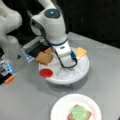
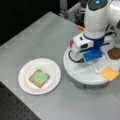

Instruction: Ingredient selection for cheeseburger or sandwich

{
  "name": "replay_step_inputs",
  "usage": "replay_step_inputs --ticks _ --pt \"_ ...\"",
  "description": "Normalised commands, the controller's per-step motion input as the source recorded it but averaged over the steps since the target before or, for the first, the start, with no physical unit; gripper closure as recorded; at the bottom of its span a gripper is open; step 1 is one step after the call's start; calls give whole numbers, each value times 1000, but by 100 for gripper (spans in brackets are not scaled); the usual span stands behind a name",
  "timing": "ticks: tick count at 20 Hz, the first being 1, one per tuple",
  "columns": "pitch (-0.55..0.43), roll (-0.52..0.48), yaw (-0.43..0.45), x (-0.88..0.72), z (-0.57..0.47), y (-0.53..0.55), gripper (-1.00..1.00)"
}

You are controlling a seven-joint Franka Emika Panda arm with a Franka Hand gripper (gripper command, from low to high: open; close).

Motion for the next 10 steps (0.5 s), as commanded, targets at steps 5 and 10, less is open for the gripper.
replay_step_inputs --ticks 5,10 --pt "51 9 236 12 -108 0 -100" --pt "44 18 243 17 -112 -5 -100"
